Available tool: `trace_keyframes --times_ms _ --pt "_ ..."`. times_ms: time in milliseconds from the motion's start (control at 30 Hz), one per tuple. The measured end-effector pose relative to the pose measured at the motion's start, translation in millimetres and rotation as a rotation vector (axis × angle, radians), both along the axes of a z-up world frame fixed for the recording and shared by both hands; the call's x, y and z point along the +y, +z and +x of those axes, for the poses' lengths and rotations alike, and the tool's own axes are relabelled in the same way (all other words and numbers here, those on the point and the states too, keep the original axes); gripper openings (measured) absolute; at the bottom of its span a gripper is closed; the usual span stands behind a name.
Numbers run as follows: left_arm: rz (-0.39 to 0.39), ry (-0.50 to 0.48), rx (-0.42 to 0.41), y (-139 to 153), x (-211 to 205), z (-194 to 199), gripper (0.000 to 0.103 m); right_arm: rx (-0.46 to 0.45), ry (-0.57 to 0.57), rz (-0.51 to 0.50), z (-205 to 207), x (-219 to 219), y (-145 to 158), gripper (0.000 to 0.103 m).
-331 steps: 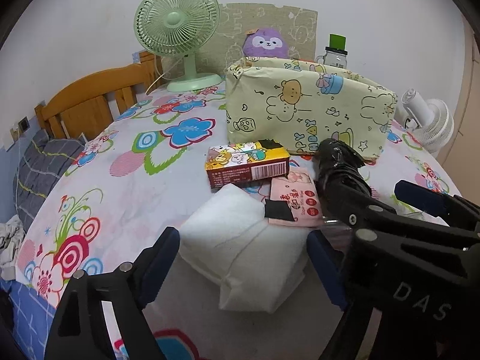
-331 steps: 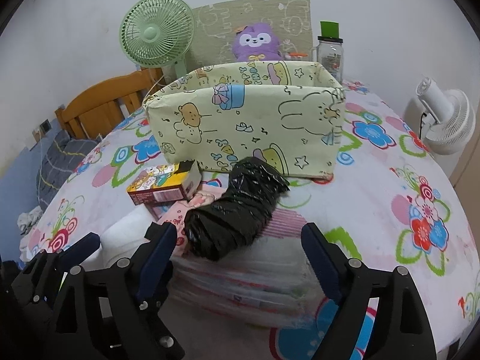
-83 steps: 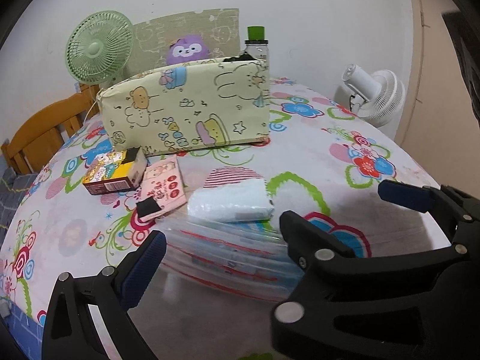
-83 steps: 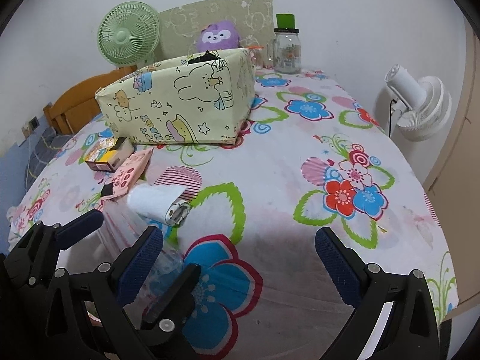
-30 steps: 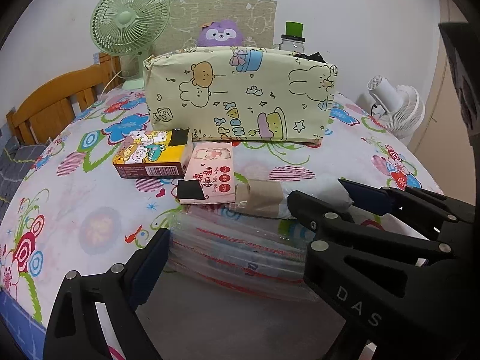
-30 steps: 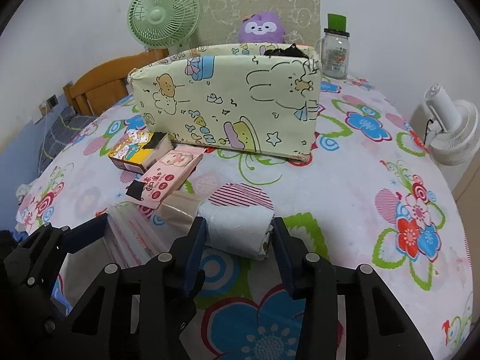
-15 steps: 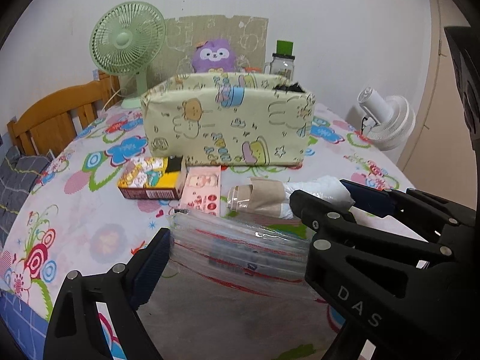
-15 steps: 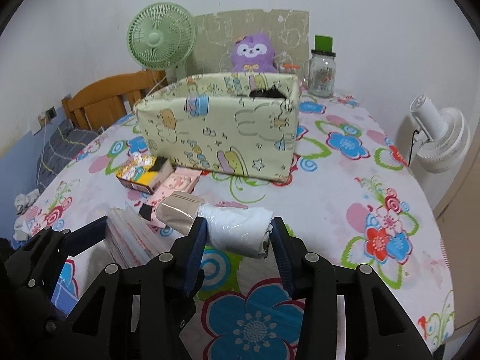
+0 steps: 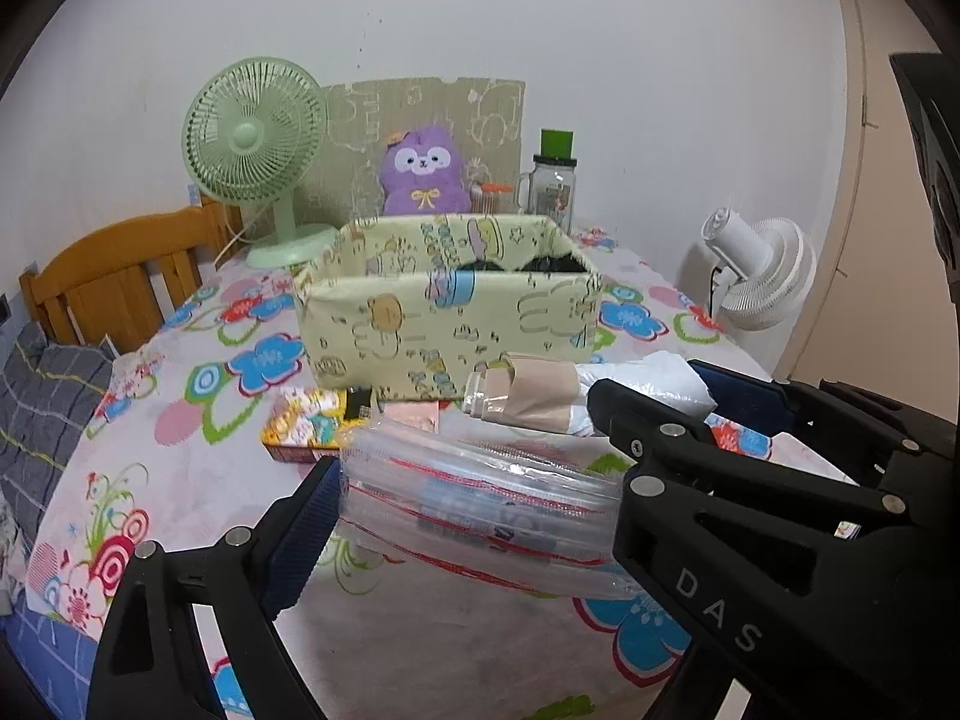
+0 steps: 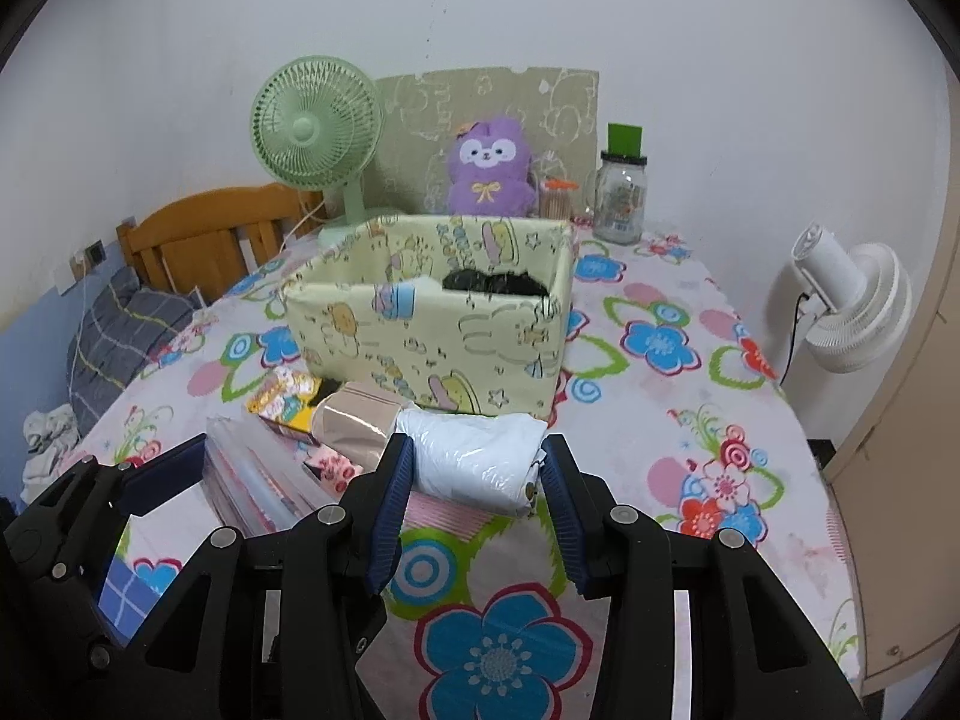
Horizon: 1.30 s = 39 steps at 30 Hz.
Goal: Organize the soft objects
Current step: 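Lift the white rolled item with the right tool while the left tool carries the plastic bags over the box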
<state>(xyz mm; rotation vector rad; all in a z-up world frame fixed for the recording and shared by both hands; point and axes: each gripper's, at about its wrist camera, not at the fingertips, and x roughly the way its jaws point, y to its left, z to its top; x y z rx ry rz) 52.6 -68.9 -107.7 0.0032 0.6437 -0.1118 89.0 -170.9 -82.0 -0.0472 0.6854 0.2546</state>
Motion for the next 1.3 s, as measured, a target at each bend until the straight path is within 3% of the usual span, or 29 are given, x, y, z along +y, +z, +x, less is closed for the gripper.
trace_keyframes --times_ms 733,1300 --pt "0.040 0.006 -0.072 57.8 9.3 14.5 0.093 -0.066 -0.034 0.012 10.2 10.3 57.9 0.046" --pt "0.044 0.001 -0.111 79.7 13.7 50.7 0.093 -0.103 -0.041 0.013 49.6 15.8 82.5 0.046"
